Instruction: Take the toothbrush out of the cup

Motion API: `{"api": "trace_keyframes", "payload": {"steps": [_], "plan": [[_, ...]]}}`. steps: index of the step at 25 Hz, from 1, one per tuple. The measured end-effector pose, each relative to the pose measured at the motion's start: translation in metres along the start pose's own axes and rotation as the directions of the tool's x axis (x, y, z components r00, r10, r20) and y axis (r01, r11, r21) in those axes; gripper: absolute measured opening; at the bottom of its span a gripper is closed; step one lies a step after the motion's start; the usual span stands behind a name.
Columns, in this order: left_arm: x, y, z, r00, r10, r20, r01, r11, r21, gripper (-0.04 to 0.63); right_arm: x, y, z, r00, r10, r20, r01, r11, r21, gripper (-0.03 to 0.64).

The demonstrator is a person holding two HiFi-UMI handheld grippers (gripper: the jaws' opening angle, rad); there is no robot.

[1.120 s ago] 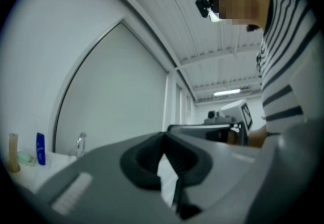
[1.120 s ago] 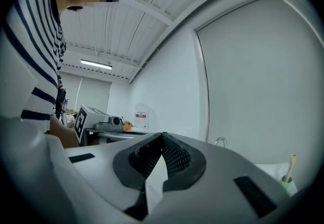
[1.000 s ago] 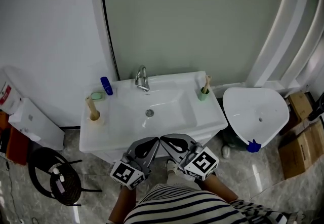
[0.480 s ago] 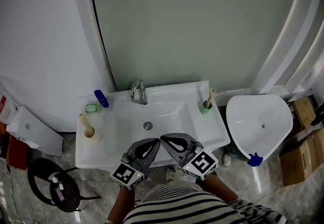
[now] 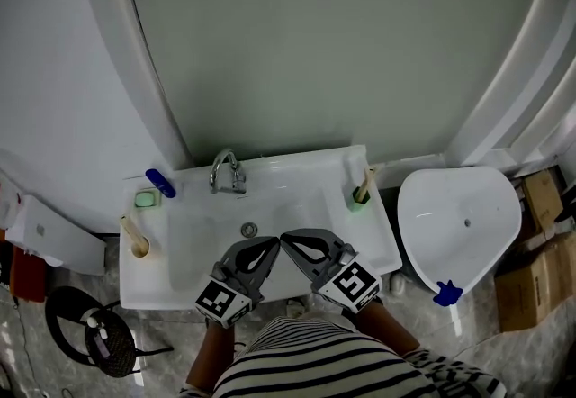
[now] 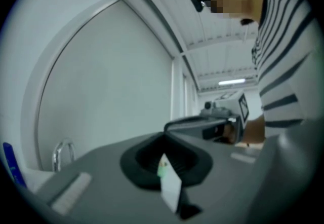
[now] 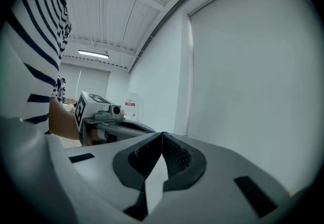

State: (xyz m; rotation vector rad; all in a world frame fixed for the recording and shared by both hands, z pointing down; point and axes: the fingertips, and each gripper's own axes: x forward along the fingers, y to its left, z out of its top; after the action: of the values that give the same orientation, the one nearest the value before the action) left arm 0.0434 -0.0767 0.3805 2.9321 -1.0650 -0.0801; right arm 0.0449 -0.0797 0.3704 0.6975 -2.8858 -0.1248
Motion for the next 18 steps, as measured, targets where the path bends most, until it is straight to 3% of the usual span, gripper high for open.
{"api": "trace_keyframes", "payload": {"steps": [10,18], "plan": [[0.052,0.004,-0.016,0.997,-0.06,-0.044,0.062,0.997,0.039,0.007,-0.016,-0.048,-0.029,0.998,-0.043,-0.046,0.044,0.999,0.021,0.008],[0.073,0.013,-0.029,0.994,-0.096,-0.055,0.097,0.995,0.012,0.006,-0.034,-0.093,-0.053,0.98,-0.178,-0.093,0.185,0.98,0.068,0.009]]}}
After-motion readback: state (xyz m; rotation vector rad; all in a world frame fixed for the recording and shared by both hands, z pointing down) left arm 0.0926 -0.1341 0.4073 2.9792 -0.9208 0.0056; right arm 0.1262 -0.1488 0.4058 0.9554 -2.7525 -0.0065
